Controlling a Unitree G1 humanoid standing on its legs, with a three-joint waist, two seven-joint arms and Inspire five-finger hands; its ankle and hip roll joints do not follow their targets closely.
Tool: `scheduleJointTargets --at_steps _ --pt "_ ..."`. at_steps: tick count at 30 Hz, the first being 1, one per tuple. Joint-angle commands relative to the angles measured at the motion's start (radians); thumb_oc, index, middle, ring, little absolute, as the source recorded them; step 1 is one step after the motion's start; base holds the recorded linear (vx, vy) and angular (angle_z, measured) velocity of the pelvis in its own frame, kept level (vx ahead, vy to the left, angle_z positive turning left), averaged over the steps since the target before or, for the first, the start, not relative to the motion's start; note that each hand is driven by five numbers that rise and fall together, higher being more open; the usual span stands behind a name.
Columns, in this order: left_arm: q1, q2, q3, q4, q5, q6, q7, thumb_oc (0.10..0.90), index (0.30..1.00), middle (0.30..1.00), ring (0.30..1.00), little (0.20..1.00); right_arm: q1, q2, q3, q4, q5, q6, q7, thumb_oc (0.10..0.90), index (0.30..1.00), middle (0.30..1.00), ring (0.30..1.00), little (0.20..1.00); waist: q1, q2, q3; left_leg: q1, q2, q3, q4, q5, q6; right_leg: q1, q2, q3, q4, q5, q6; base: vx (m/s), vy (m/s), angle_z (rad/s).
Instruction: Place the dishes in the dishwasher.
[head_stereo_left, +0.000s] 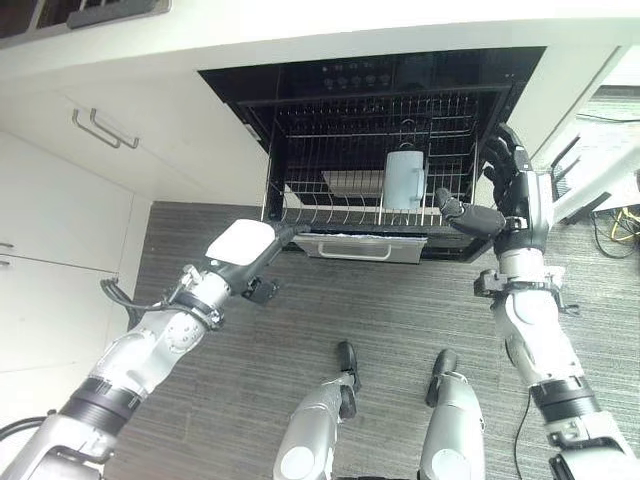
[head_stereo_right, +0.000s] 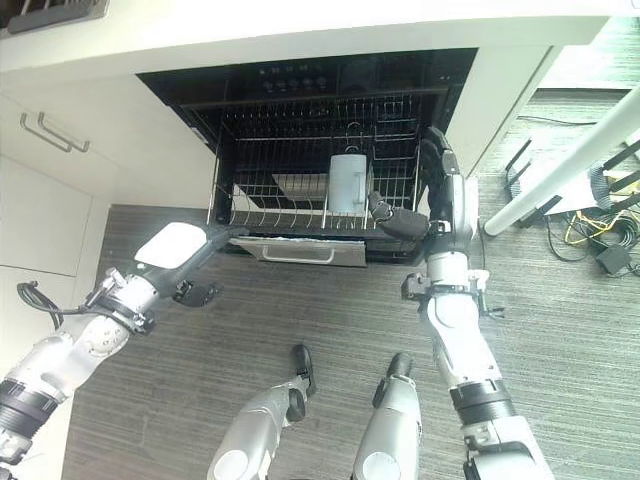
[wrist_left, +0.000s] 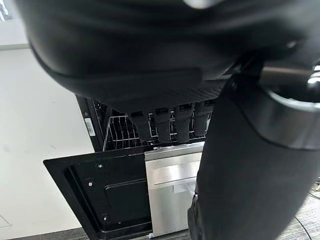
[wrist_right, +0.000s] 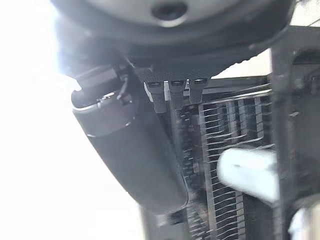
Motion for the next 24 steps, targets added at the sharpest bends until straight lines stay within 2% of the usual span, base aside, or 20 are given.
scheduleJointTargets --at_steps 1,6,8,9,10,11,13,14,15,17,18,21,22,23,24 --pt "-0.017 -0.033 0.097 -0.051 0.024 -0.013 0.106 0.8 0.9 0.9 0.9 0.9 -0.086 -0.032 -0.061 -0.187 -0.027 -0.203 0.031 0.8 0.9 0.9 0.9 0.9 -0.013 0.071 -0.091 0.0 0.019 0.033 0.114 -0.204 0.011 0.077 0.045 0.005 -0.083 -0.042 0.058 0.05 0.07 -0.02" --pt "0.027 -0.056 0.103 -0.049 0.031 -0.001 0.141 0.8 0.9 0.9 0.9 0.9 -0.054 -0.014 -0.051 -0.282 -0.025 -0.209 0.06 0.8 0.9 0.9 0.9 0.9 -0.017 0.064 -0.14 0.037 0.025 0.047 0.114 -0.219 0.016 0.13 0.043 -0.01 -0.093 -0.058 0.058 0.07 0.087 -0.01" --pt "0.053 -0.064 0.111 -0.054 0.002 -0.001 0.171 0.8 0.9 0.9 0.9 0.9 -0.031 0.002 -0.048 -0.313 -0.003 -0.23 0.087 0.8 0.9 0.9 0.9 0.9 -0.015 0.052 -0.173 0.064 0.024 0.05 0.114 -0.23 0.024 0.16 0.04 -0.014 -0.095 -0.064 0.057 0.09 0.086 0.01" --pt "0.073 -0.078 0.123 -0.056 -0.089 -0.003 0.189 0.8 0.9 0.9 0.9 0.9 -0.004 0.014 -0.047 -0.333 0.032 -0.228 0.15 0.8 0.9 0.9 0.9 0.9 -0.011 0.037 -0.199 0.083 0.023 0.05 0.114 -0.239 0.03 0.185 0.041 -0.018 -0.102 -0.064 0.057 0.09 0.056 0.01" --pt "0.083 -0.09 0.131 -0.059 -0.163 -0.006 0.2 0.8 0.9 0.9 0.9 0.9 0.012 0.018 -0.043 -0.339 0.039 -0.221 0.167 0.8 0.9 0.9 0.9 0.9 -0.006 0.028 -0.214 0.092 0.02 0.046 0.114 -0.244 0.034 0.2 0.041 -0.02 -0.108 -0.063 0.057 0.11 0.024 0.0" --pt "0.112 -0.14 0.158 -0.066 -0.302 -0.029 0.206 0.8 0.9 0.9 0.9 0.9 0.052 0.035 -0.042 -0.343 0.113 -0.218 0.218 0.8 0.9 0.9 0.9 0.9 0.01 0.0 -0.252 0.118 0.012 0.038 0.114 -0.255 0.043 0.248 0.046 -0.026 -0.145 -0.05 0.058 0.08 -0.017 -0.03" --pt "0.137 -0.192 0.184 -0.071 -0.456 -0.056 0.189 0.8 0.9 0.9 0.9 0.9 0.088 0.055 -0.055 -0.346 0.152 -0.21 0.238 0.8 0.9 0.9 0.9 0.9 0.023 -0.029 -0.279 0.135 0.004 0.019 0.114 -0.263 0.052 0.28 0.053 -0.029 -0.168 -0.038 0.057 0.03 -0.042 0.06" --pt "0.149 -0.24 0.202 -0.071 -0.543 -0.079 0.178 0.8 0.9 0.9 0.9 0.9 0.106 0.068 -0.062 -0.344 0.169 -0.201 0.243 0.8 0.9 0.9 0.9 0.9 0.033 -0.047 -0.294 0.149 -0.006 0.005 0.114 -0.27 0.061 0.293 0.05 -0.027 -0.168 -0.034 0.056 -0.02 0.0 0.14" --pt "0.169 -0.305 0.225 -0.079 -0.637 -0.134 0.176 0.8 0.9 0.9 0.9 0.9 0.125 0.087 -0.072 -0.34 0.204 -0.181 0.255 0.8 0.9 0.9 0.9 0.9 0.042 -0.067 -0.31 0.169 -0.018 -0.012 0.114 -0.28 0.073 0.308 0.053 -0.021 -0.168 -0.019 0.059 -0.05 0.033 0.12" --pt "0.181 -0.368 0.251 -0.096 -0.757 -0.206 0.194 0.8 0.9 0.9 0.9 0.9 0.149 0.115 -0.084 -0.333 0.21 -0.168 0.25 0.8 0.9 0.9 0.9 0.9 0.05 -0.085 -0.332 0.176 -0.028 -0.036 0.114 -0.289 0.089 0.312 0.063 -0.011 -0.168 0.029 0.064 -0.05 0.088 0.1" --pt "0.184 -0.385 0.259 -0.101 -0.772 -0.219 0.191 0.8 0.9 0.9 0.9 0.9 0.161 0.121 -0.091 -0.333 0.199 -0.163 0.242 0.8 0.9 0.9 0.9 0.9 0.048 -0.09 -0.337 0.176 -0.032 -0.046 0.114 -0.295 0.096 0.308 0.072 -0.002 -0.157 0.045 0.066 -0.02 0.083 0.07" --pt "0.202 -0.412 0.296 -0.137 -0.785 -0.244 0.196 0.8 0.9 0.9 0.9 0.9 0.205 0.134 -0.126 -0.338 0.227 -0.153 0.249 0.8 0.9 0.9 0.9 0.9 0.051 -0.106 -0.347 0.179 -0.029 -0.044 0.114 -0.304 0.101 0.289 0.102 -0.016 -0.104 0.059 0.069 -0.01 0.014 0.19" --pt "0.206 -0.413 0.306 -0.147 -0.769 -0.25 0.208 0.8 0.9 0.9 0.9 0.9 0.213 0.133 -0.139 -0.336 0.243 -0.15 0.253 0.8 0.9 0.9 0.9 0.9 0.05 -0.112 -0.352 0.175 -0.027 -0.039 0.114 -0.304 0.099 0.288 0.128 -0.02 -0.11 0.049 0.067 -0.02 -0.07 0.24" --pt "0.21 -0.409 0.32 -0.155 -0.775 -0.249 0.224 0.8 0.9 0.9 0.9 0.9 0.236 0.119 -0.17 -0.324 0.272 -0.158 0.27 0.8 0.9 0.9 0.9 0.9 0.038 -0.129 -0.355 0.17 -0.038 -0.05 0.114 -0.302 0.088 0.295 0.219 -0.013 -0.168 0.023 0.045 -0.03 -0.111 0.04" --pt "0.221 -0.414 0.343 -0.161 -0.805 -0.247 0.226 0.8 0.9 0.9 0.9 0.9 0.251 0.109 -0.194 -0.316 0.291 -0.166 0.291 0.8 0.9 0.9 0.9 0.9 0.036 -0.146 -0.354 0.165 -0.057 -0.048 0.114 -0.298 0.079 0.276 0.257 -0.017 -0.168 -0.012 0.027 -0.03 -0.129 0.08"
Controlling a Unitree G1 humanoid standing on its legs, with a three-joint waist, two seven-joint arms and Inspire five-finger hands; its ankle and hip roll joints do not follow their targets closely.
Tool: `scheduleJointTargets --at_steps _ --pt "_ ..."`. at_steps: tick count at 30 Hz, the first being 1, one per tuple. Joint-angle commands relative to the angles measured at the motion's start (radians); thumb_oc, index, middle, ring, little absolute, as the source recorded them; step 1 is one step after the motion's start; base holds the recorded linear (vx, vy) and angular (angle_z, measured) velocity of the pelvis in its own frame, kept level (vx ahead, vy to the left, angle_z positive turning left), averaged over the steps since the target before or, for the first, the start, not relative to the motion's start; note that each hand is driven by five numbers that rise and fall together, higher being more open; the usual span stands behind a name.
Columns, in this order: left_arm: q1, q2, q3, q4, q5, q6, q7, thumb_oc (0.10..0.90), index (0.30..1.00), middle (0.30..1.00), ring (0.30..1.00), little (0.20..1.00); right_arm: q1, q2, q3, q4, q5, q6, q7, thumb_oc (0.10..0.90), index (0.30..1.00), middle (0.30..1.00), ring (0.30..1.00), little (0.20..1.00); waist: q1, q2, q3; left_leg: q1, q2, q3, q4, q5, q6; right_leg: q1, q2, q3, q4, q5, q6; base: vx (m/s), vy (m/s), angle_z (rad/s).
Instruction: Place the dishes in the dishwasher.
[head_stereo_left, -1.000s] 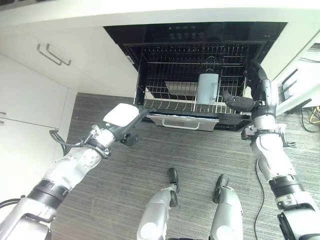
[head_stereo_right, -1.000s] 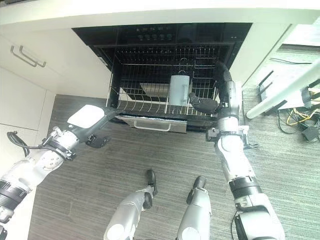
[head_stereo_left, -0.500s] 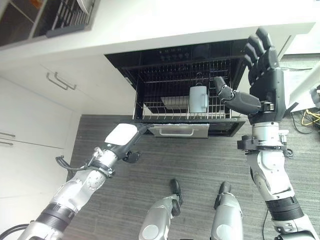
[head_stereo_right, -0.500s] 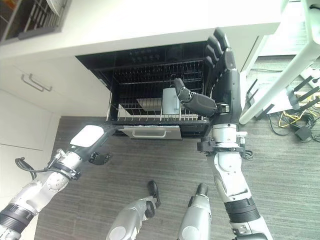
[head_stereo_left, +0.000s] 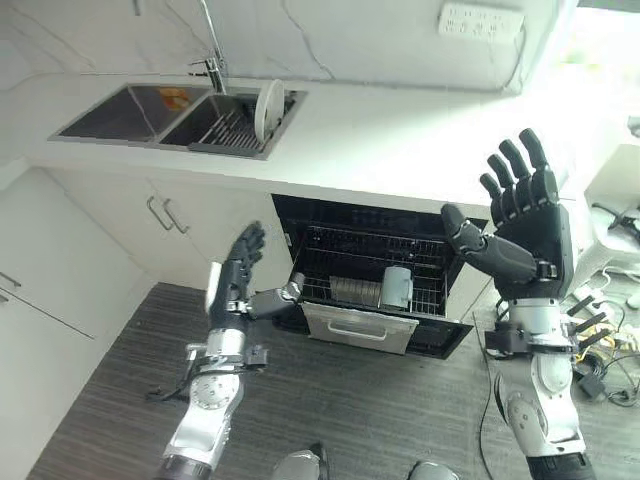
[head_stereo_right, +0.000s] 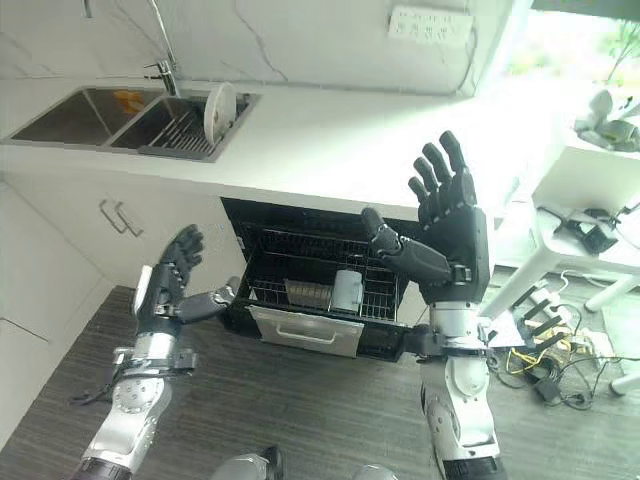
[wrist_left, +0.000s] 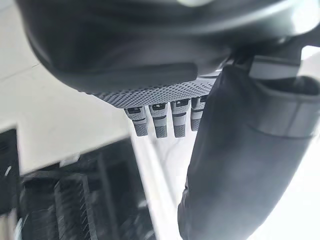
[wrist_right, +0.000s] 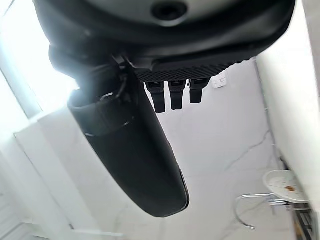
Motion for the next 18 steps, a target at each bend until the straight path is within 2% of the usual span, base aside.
scheduleJointTargets --at_steps 1,2,4,6,7,8,9,10,12,13,14,15,16,18 --pt "-0.041 0.046 0.091 -0.125 -0.064 -0.143 0.047 0.8 0.9 0.9 0.9 0.9 -0.046 -0.048 -0.114 -0.037 0.095 -0.095 0.07 0.8 0.9 0.9 0.9 0.9 0.0 -0.003 -0.035 0.088 -0.097 0.028 -0.04 -0.151 0.036 0.045 0.181 0.005 -0.099 0.001 -0.017 -0.02 -0.104 0.17" --pt "-0.029 0.047 0.11 -0.13 -0.066 -0.143 0.053 0.8 0.9 0.9 0.9 0.9 -0.042 -0.052 -0.121 -0.038 0.098 -0.095 0.075 0.8 0.9 0.9 0.9 0.9 0.005 -0.007 -0.035 0.085 -0.102 0.035 -0.04 -0.147 0.03 0.042 0.174 0.0 -0.099 -0.013 -0.024 -0.01 -0.101 0.14" --pt "-0.028 0.046 0.124 -0.101 -0.128 -0.166 0.05 0.8 0.9 0.9 0.9 0.9 -0.044 -0.075 -0.128 -0.017 0.119 -0.106 0.073 0.8 0.9 0.9 0.9 0.9 0.002 -0.019 -0.033 0.09 -0.12 0.033 -0.04 -0.123 0.027 0.023 0.174 0.042 -0.099 -0.025 -0.036 0.01 -0.113 -0.17" --pt "-0.021 0.033 0.141 -0.081 -0.174 -0.211 0.041 0.8 0.9 0.9 0.9 0.9 -0.058 -0.097 -0.133 0.017 0.138 -0.129 0.085 0.8 0.9 0.9 0.9 0.9 0.014 -0.052 -0.028 0.124 -0.141 0.088 -0.04 -0.128 0.031 0.028 0.124 0.017 -0.099 -0.039 -0.052 0.02 -0.108 0.01" --pt "-0.021 0.028 0.142 -0.074 -0.182 -0.227 0.043 0.8 0.9 0.9 0.9 0.9 -0.059 -0.106 -0.137 0.032 0.128 -0.149 0.08 0.8 0.9 0.9 0.9 0.9 0.017 -0.075 -0.021 0.128 -0.152 0.11 -0.014 -0.13 0.033 0.031 0.102 0.027 -0.099 -0.044 -0.061 0.02 -0.101 0.05" --pt "-0.02 0.022 0.14 -0.074 -0.194 -0.231 0.044 0.8 0.9 0.9 0.9 0.9 -0.053 -0.111 -0.141 0.038 0.115 -0.161 0.066 0.8 0.9 0.9 0.9 0.9 0.017 -0.083 -0.007 0.091 -0.14 0.111 0.079 -0.114 0.019 0.037 0.097 0.033 -0.099 -0.041 -0.071 0.01 -0.088 -0.18" --pt "-0.023 0.015 0.142 -0.076 -0.209 -0.229 0.04 0.8 0.9 0.9 0.9 0.9 -0.051 -0.115 -0.147 0.048 0.137 -0.161 0.065 0.8 0.9 0.9 0.9 0.9 0.017 -0.08 0.005 0.05 -0.12 0.1 0.161 -0.1 0.002 0.048 0.103 0.026 -0.099 -0.042 -0.082 0.01 -0.041 -0.05" --pt "-0.029 0.009 0.146 -0.07 -0.211 -0.233 0.035 0.8 0.9 0.9 0.9 0.9 -0.055 -0.116 -0.15 0.059 0.158 -0.157 0.075 0.8 0.9 0.9 0.9 0.9 0.016 -0.074 0.009 0.037 -0.114 0.084 0.17 -0.095 -0.003 0.049 0.113 0.032 -0.099 -0.04 -0.084 0.04 0.026 0.17" --pt "-0.035 0.005 0.152 -0.06 -0.206 -0.242 0.025 0.8 0.9 0.9 0.9 0.9 -0.062 -0.106 -0.159 0.067 0.149 -0.151 0.091 0.8 0.9 0.9 0.9 0.9 0.009 -0.064 0.01 0.043 -0.097 0.084 0.105 -0.067 -0.009 0.048 0.124 0.048 -0.099 -0.038 -0.08 0.11 0.13 0.22" --pt "-0.044 0.002 0.149 -0.053 -0.193 -0.245 0.029 0.8 0.9 0.9 0.9 0.9 -0.066 -0.111 -0.161 0.059 0.122 -0.144 0.089 0.8 0.9 0.9 0.9 0.9 0.001 -0.054 0.009 0.054 -0.054 0.095 0.007 -0.012 -0.03 0.054 0.123 0.051 -0.099 -0.052 -0.078 0.11 0.166 0.08" --pt "-0.046 0.001 0.147 -0.052 -0.194 -0.248 0.03 0.8 0.9 0.9 0.9 0.9 -0.066 -0.113 -0.16 0.057 0.119 -0.143 0.087 0.8 0.9 0.9 0.9 0.9 0.0 -0.054 0.009 0.057 -0.05 0.096 -0.012 -0.002 -0.033 0.055 0.121 0.052 -0.099 -0.054 -0.078 0.11 0.215 0.14" --pt "-0.051 0.002 0.144 -0.045 -0.201 -0.254 0.037 0.8 0.9 0.9 0.9 0.9 -0.075 -0.12 -0.156 0.052 0.117 -0.135 0.084 0.8 0.9 0.9 0.9 0.9 -0.002 -0.041 0.01 0.035 -0.022 0.077 -0.04 0.017 -0.047 0.061 0.129 0.061 -0.099 -0.065 -0.078 0.13 0.273 0.17" --pt "-0.058 0.001 0.143 -0.034 -0.203 -0.259 0.046 0.8 0.9 0.9 0.9 0.9 -0.087 -0.13 -0.144 0.046 0.107 -0.132 0.069 0.8 0.9 0.9 0.9 0.9 -0.003 -0.021 0.006 -0.013 0.031 0.029 -0.04 0.038 -0.073 0.07 0.143 0.08 -0.099 -0.084 -0.076 0.17 0.353 0.16" --pt "-0.065 -0.004 0.146 -0.019 -0.21 -0.263 0.03 0.8 0.9 0.9 0.9 0.9 -0.091 -0.141 -0.14 0.033 0.108 -0.128 0.047 0.8 0.9 0.9 0.9 0.9 -0.014 -0.005 -0.005 -0.034 0.063 0.04 -0.04 0.017 -0.079 0.079 0.134 0.067 -0.099 -0.093 -0.069 0.15 0.314 -0.18"
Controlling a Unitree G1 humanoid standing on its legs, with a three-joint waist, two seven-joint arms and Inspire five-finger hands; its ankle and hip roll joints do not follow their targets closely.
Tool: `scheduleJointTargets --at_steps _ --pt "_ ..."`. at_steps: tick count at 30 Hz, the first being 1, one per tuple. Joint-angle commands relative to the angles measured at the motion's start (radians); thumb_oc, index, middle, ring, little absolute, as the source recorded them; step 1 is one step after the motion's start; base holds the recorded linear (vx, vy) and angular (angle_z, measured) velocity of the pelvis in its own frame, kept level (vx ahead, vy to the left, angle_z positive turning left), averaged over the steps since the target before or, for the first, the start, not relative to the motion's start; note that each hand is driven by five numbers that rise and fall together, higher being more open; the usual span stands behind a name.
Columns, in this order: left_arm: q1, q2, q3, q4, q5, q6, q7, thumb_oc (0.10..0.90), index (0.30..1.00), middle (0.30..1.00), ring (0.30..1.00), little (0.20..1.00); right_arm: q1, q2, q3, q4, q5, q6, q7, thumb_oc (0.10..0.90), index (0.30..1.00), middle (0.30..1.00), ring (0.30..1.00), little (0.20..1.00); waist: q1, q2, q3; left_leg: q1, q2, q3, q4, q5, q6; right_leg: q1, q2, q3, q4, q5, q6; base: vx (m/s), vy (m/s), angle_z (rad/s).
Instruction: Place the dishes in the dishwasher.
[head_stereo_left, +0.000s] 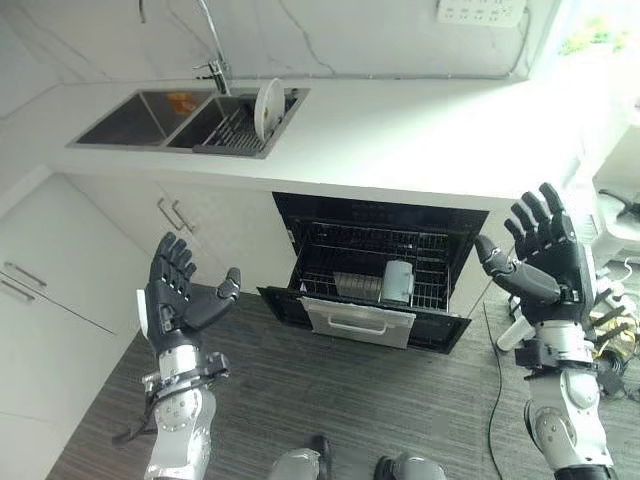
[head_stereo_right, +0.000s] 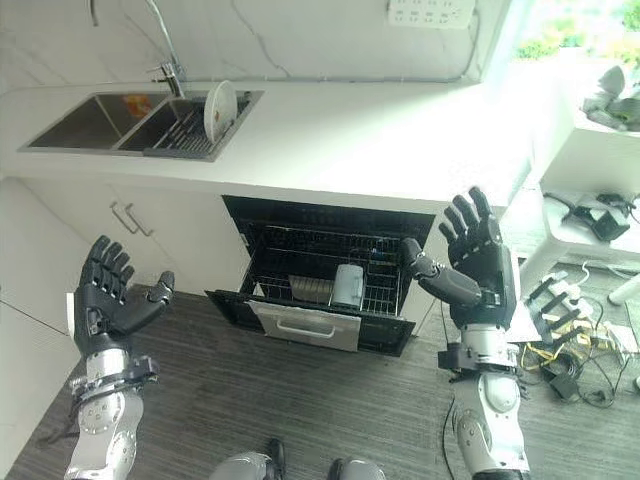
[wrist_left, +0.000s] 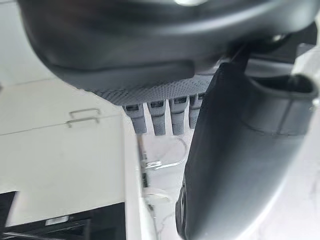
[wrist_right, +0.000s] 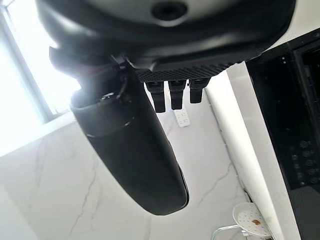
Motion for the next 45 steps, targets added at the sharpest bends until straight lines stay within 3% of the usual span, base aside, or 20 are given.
scheduleJointTargets --at_steps 1,4,7,10,15,18,20,22,25,28,29,31,32,33,34,35,37,40,42,45 --pt "-0.094 0.031 0.077 -0.066 -0.013 -0.136 -0.018 0.8 0.9 0.9 0.9 0.9 -0.112 -0.052 -0.052 -0.156 -0.028 -0.089 -0.012 0.8 0.9 0.9 0.9 0.9 -0.015 -0.002 -0.021 0.001 0.028 0.05 0.077 -0.08 -0.016 0.153 0.006 0.01 -0.177 0.016 0.136 0.15 0.351 -0.41" --pt "-0.099 0.052 0.079 -0.045 -0.051 -0.14 -0.081 0.8 0.9 0.9 0.9 0.9 -0.072 -0.046 -0.088 -0.176 0.012 -0.089 -0.044 0.8 0.9 0.9 0.9 0.9 -0.037 0.018 -0.039 0.032 0.03 0.082 0.077 -0.115 -0.009 0.176 -0.017 -0.027 -0.177 0.012 0.15 0.2 0.429 -0.06" --pt "-0.105 0.063 0.077 -0.047 -0.051 -0.131 -0.11 0.8 0.9 0.9 0.9 0.9 -0.054 -0.035 -0.108 -0.183 0.013 -0.096 -0.05 0.8 0.9 0.9 0.9 0.9 -0.037 0.017 -0.041 0.056 0.009 0.083 0.077 -0.137 0.004 0.185 -0.031 -0.036 -0.177 0.018 0.156 0.12 0.241 0.2" --pt "-0.085 0.086 0.08 -0.067 -0.075 -0.115 -0.121 0.8 0.9 0.9 0.9 0.9 -0.076 -0.023 -0.09 -0.178 -0.023 -0.063 -0.065 0.8 0.9 0.9 0.9 0.9 -0.004 0.012 -0.042 0.096 -0.045 0.049 0.077 -0.179 0.037 0.178 -0.065 -0.031 -0.177 0.042 0.164 0.16 0.284 0.1" --pt "-0.064 0.085 0.078 -0.094 -0.089 -0.092 -0.144 0.8 0.9 0.9 0.9 0.9 -0.065 -0.017 -0.088 -0.184 -0.04 -0.019 -0.087 0.8 0.9 0.9 0.9 0.9 0.005 0.008 -0.039 0.107 -0.071 0.043 0.077 -0.201 0.076 0.187 -0.056 -0.009 -0.177 0.049 0.17 0.08 0.179 -0.05" --pt "-0.06 0.088 0.075 -0.108 -0.087 -0.088 -0.144 0.8 0.9 0.9 0.9 0.9 -0.059 -0.01 -0.092 -0.183 -0.041 -0.021 -0.057 0.8 0.9 0.9 0.9 0.9 0.004 0.021 -0.037 0.107 -0.064 0.052 0.077 -0.22 0.094 0.18 -0.03 -0.039 -0.172 0.102 0.186 0.05 0.162 -0.01" --pt "-0.057 0.092 0.085 -0.121 -0.087 -0.082 -0.124 0.8 0.9 0.9 0.9 0.9 -0.077 -0.015 -0.089 -0.179 0.006 -0.006 -0.013 0.8 0.9 0.9 0.9 0.9 0.014 0.009 -0.036 0.106 -0.062 0.097 0.077 -0.222 0.089 0.157 -0.014 -0.095 -0.177 0.085 0.184 0.01 0.017 -0.35" --pt "-0.064 0.089 0.07 -0.126 -0.072 -0.09 -0.11 0.8 0.9 0.9 0.9 0.9 -0.087 -0.037 -0.09 -0.17 0.04 -0.013 0.026 0.8 0.9 0.9 0.9 0.9 0.008 -0.019 -0.023 0.111 -0.098 0.095 0.077 -0.228 0.082 0.106 0.012 -0.069 -0.177 0.059 0.171 0.04 -0.081 -0.86" --pt "-0.073 0.078 0.066 -0.144 -0.065 -0.084 -0.133 0.8 0.9 0.9 0.9 0.9 -0.075 -0.055 -0.106 -0.181 0.059 -0.049 0.064 0.8 0.9 0.9 0.9 0.9 -0.021 -0.036 -0.017 0.128 -0.137 0.087 0.077 -0.244 0.091 0.039 0.026 -0.051 -0.177 0.099 0.163 0.04 -0.169 0.06" --pt "-0.105 0.065 0.034 -0.111 -0.094 -0.085 -0.182 0.8 0.9 0.9 0.9 0.9 -0.068 -0.079 -0.113 -0.164 0.043 -0.058 0.045 0.8 0.9 0.9 0.9 0.9 -0.035 -0.052 -0.03 0.163 -0.171 0.096 0.077 -0.238 0.073 0.033 0.001 -0.038 -0.177 0.105 0.158 0.12 -0.177 0.7" --pt "-0.106 0.06 0.022 -0.106 -0.106 -0.074 -0.197 0.8 0.9 0.9 0.9 0.9 -0.058 -0.082 -0.119 -0.157 0.041 -0.062 0.044 0.8 0.9 0.9 0.9 0.9 -0.036 -0.065 -0.031 0.175 -0.183 0.116 0.077 -0.198 0.059 0.044 -0.018 -0.031 -0.177 0.1 0.152 0.18 -0.101 0.87" --pt "-0.123 0.049 0.002 -0.068 -0.121 -0.067 -0.25 0.8 0.9 0.9 0.9 0.9 -0.046 -0.085 -0.131 -0.144 0.07 -0.073 0.057 0.8 0.9 0.9 0.9 0.9 -0.051 -0.074 -0.025 0.14 -0.137 0.176 0.145 -0.163 0.034 0.077 -0.038 -0.039 -0.177 0.084 0.142 0.18 0.007 0.81" --pt "-0.136 0.047 -0.017 -0.052 -0.102 -0.073 -0.255 0.8 0.9 0.9 0.9 0.9 -0.048 -0.078 -0.136 -0.145 0.062 -0.076 0.061 0.8 0.9 0.9 0.9 0.9 -0.07 -0.06 -0.028 0.146 -0.088 0.216 0.11 -0.181 0.027 0.101 -0.041 -0.045 -0.177 0.064 0.151 0.19 0.093 0.74" --pt "-0.139 0.046 -0.02 -0.049 -0.099 -0.075 -0.254 0.8 0.9 0.9 0.9 0.9 -0.048 -0.077 -0.137 -0.146 0.06 -0.075 0.061 0.8 0.9 0.9 0.9 0.9 -0.071 -0.059 -0.028 0.152 -0.087 0.219 0.1 -0.184 0.027 0.105 -0.043 -0.047 -0.177 0.062 0.153 0.22 0.278 0.55" --pt "-0.151 0.046 -0.042 -0.051 -0.096 -0.071 -0.229 0.8 0.9 0.9 0.9 0.9 -0.059 -0.06 -0.133 -0.16 0.028 -0.059 0.049 0.8 0.9 0.9 0.9 0.9 -0.085 -0.03 -0.026 0.129 -0.017 0.242 0.077 -0.181 0.02 0.122 -0.04 -0.066 -0.177 0.05 0.16 0.06 0.231 0.8" --pt "-0.151 0.047 -0.045 -0.053 -0.098 -0.071 -0.22 0.8 0.9 0.9 0.9 0.9 -0.062 -0.06 -0.129 -0.166 0.018 -0.053 0.04 0.8 0.9 0.9 0.9 0.9 -0.086 -0.023 -0.022 0.111 0.003 0.238 0.077 -0.158 0.017 0.119 -0.034 -0.073 -0.177 0.058 0.153 0.17 0.373 0.63" --pt "-0.135 0.052 -0.041 -0.07 -0.128 -0.065 -0.212 0.8 0.9 0.9 0.9 0.9 -0.071 -0.069 -0.109 -0.174 -0.001 -0.032 0.013 0.8 0.9 0.9 0.9 0.9 -0.072 0.0 -0.021 0.048 0.063 0.119 0.077 -0.117 -0.026 0.131 -0.011 -0.031 -0.177 0.037 0.153 0.21 0.305 0.16" --pt "-0.089 0.053 -0.004 -0.096 -0.152 -0.066 -0.237 0.8 0.9 0.9 0.9 0.9 -0.077 -0.085 -0.094 -0.186 0.003 -0.014 0.001 0.8 0.9 0.9 0.9 0.9 -0.045 0.005 -0.022 0.01 0.085 -0.054 0.077 -0.095 -0.051 0.135 0.001 0.053 -0.177 0.024 0.152 0.25 0.312 -0.71" --pt "-0.07 0.053 0.023 -0.093 -0.171 -0.074 -0.262 0.8 0.9 0.9 0.9 0.9 -0.073 -0.097 -0.107 -0.186 0.03 -0.014 0.002 0.8 0.9 0.9 0.9 0.9 -0.043 0.012 -0.026 0.023 0.075 -0.088 0.077 -0.116 -0.042 0.143 -0.002 0.075 -0.177 0.021 0.157 0.29 0.441 -1.01" --pt "-0.082 0.058 0.017 -0.07 -0.17 -0.066 -0.295 0.8 0.9 0.9 0.9 0.9 -0.036 -0.084 -0.145 -0.185 0.055 -0.037 -0.003 0.8 0.9 0.9 0.9 0.9 -0.063 0.018 -0.03 0.04 0.061 -0.065 0.077 -0.13 -0.031 0.157 -0.025 0.071 -0.177 0.034 0.166 0.25 0.428 -0.47"
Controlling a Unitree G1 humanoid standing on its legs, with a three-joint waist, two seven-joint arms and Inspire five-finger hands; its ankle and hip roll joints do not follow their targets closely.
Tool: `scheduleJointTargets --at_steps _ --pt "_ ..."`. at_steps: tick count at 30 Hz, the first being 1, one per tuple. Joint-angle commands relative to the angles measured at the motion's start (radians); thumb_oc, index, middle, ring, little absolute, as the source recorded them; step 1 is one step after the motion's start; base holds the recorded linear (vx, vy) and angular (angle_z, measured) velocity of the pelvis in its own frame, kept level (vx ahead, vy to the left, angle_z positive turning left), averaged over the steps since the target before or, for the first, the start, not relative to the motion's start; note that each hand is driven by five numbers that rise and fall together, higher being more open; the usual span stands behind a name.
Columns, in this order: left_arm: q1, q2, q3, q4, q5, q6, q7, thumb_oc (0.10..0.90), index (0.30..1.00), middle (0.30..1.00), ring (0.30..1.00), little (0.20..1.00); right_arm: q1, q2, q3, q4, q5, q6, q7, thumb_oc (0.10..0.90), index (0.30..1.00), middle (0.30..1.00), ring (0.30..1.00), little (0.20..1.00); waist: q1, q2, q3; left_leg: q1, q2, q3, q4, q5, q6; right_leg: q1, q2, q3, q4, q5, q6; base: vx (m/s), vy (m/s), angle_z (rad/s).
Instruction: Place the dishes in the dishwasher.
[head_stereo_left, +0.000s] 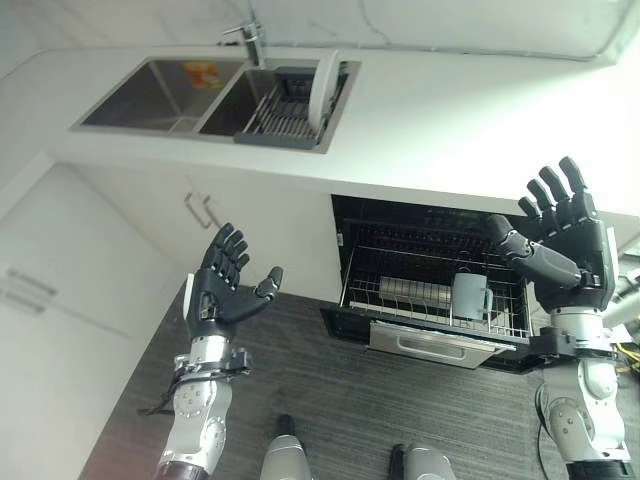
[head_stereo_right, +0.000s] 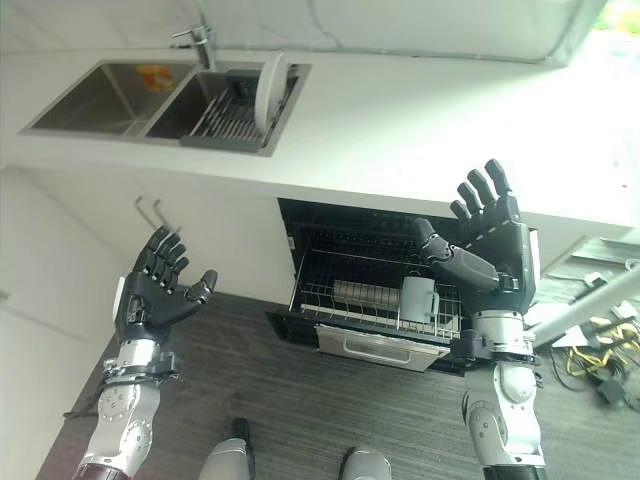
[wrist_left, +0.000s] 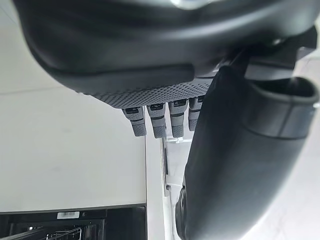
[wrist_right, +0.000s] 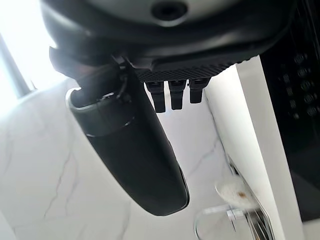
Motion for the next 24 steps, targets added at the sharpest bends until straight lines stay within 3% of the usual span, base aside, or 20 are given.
scheduleJointTargets --at_steps 1,4,7,9,10,13,15,21,24 --pt "-0.081 0.056 0.096 -0.106 -0.037 -0.088 -0.036 0.8 0.9 0.9 0.9 0.9 -0.076 -0.023 -0.037 -0.084 -0.005 -0.118 0.01 0.8 0.9 0.9 0.9 0.9 0.0 -0.043 -0.06 0.082 -0.047 0.012 0.021 -0.149 -0.022 0.056 0.041 0.035 -0.149 0.056 0.003 0.22 0.374 0.04" --pt "-0.103 0.066 0.074 -0.088 -0.009 -0.073 -0.036 0.8 0.9 0.9 0.9 0.9 -0.064 0.0 -0.039 -0.09 -0.034 -0.126 0.001 0.8 0.9 0.9 0.9 0.9 -0.009 -0.039 -0.06 0.112 -0.09 0.03 0.021 -0.18 0.012 0.049 0.003 0.043 -0.149 0.09 0.03 0.2 0.355 0.29" --pt "-0.097 0.089 0.068 -0.084 0.019 -0.057 -0.037 0.8 0.9 0.9 0.9 0.9 -0.062 0.038 -0.028 -0.088 -0.05 -0.114 0.011 0.8 0.9 0.9 0.9 0.9 -0.003 -0.035 -0.064 0.13 -0.134 0.055 0.021 -0.214 0.058 0.033 -0.031 0.031 -0.149 0.182 0.062 0.18 0.288 0.07" --pt "-0.074 0.1 0.079 -0.109 0.043 -0.035 -0.042 0.8 0.9 0.9 0.9 0.9 -0.056 0.056 -0.025 -0.099 -0.051 -0.1 0.022 0.8 0.9 0.9 0.9 0.9 0.01 -0.034 -0.065 0.136 -0.13 0.105 0.021 -0.228 0.068 0.02 -0.043 -0.025 -0.149 0.224 0.069 0.09 0.184 -0.39" --pt "-0.056 0.108 0.092 -0.13 0.069 -0.015 -0.03 0.8 0.9 0.9 0.9 0.9 -0.063 0.07 -0.014 -0.102 -0.045 -0.086 0.035 0.8 0.9 0.9 0.9 0.9 0.028 -0.035 -0.066 0.144 -0.113 0.168 0.021 -0.238 0.069 0.014 -0.055 -0.103 -0.149 0.245 0.074 0.04 0.14 -0.48" --pt "-0.045 0.121 0.096 -0.147 0.063 0.007 -0.033 0.8 0.9 0.9 0.9 0.9 -0.084 0.064 0.003 -0.092 -0.029 -0.079 0.044 0.8 0.9 0.9 0.9 0.9 0.042 -0.043 -0.058 0.149 -0.116 0.204 0.021 -0.261 0.075 -0.01 0.014 -0.157 -0.149 0.194 0.064 0.03 0.044 -1.03" --pt "-0.006 0.1 0.09 -0.173 0.046 0.018 -0.057 0.8 0.9 0.9 0.9 0.9 -0.087 0.055 0.017 -0.096 -0.028 -0.091 0.072 0.8 0.9 0.9 0.9 0.9 0.059 -0.072 -0.049 0.153 -0.153 0.232 0.021 -0.264 0.07 -0.038 0.055 -0.224 -0.149 0.15 0.025 0.04 -0.02 -0.58" --pt "0.038 0.067 0.064 -0.129 0.056 0.031 -0.126 0.8 0.9 0.9 0.9 0.9 -0.084 0.02 0.02 -0.085 0.001 -0.13 0.086 0.8 0.9 0.9 0.9 0.9 0.06 -0.103 -0.05 0.186 -0.184 0.274 0.021 -0.258 0.066 -0.051 0.032 -0.216 -0.149 0.124 -0.001 0.05 -0.111 -0.38" --pt "0.046 0.058 0.031 -0.081 0.071 0.021 -0.15 0.8 0.9 0.9 0.9 0.9 -0.08 0.003 0.008 -0.08 0.023 -0.147 0.096 0.8 0.9 0.9 0.9 0.9 0.06 -0.127 -0.039 0.21 -0.204 0.282 0.021 -0.214 0.049 -0.039 0.013 -0.19 -0.149 0.115 -0.02 0.06 -0.102 -0.08"
